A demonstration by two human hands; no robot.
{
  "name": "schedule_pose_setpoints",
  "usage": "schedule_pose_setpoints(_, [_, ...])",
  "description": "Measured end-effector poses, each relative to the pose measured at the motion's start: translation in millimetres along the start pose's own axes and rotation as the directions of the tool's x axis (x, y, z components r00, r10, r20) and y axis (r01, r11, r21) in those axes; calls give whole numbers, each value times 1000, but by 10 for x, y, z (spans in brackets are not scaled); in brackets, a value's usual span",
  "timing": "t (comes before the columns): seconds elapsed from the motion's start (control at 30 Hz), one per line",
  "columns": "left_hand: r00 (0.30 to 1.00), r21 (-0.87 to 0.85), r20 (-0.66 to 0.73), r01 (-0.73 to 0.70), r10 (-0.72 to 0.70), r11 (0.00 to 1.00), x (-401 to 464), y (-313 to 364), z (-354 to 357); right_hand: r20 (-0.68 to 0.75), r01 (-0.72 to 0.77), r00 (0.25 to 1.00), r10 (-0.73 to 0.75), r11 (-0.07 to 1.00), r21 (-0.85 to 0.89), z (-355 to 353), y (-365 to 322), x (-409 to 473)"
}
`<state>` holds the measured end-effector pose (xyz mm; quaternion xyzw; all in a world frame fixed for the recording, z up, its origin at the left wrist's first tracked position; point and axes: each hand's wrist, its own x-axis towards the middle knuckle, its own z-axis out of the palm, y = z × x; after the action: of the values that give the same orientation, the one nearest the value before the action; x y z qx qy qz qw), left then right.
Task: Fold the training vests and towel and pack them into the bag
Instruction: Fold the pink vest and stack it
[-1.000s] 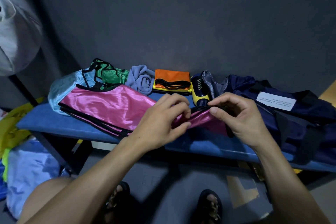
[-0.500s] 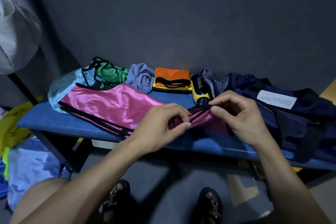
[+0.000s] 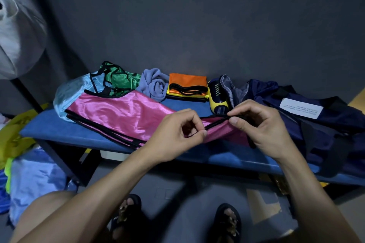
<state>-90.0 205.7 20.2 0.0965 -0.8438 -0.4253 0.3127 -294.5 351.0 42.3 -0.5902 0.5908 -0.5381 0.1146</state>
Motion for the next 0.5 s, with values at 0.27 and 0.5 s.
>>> schedule_pose_setpoints(0.27, [999,215,43,-40,31,976,-49,3,-33,24,13,1000,-13,1000,17,-4,-62,-39])
schedule_pose_setpoints(0.5, [991,244,96,-119,98,962,103,147,-51,105,69,992,-72,997,26,35,-159,20])
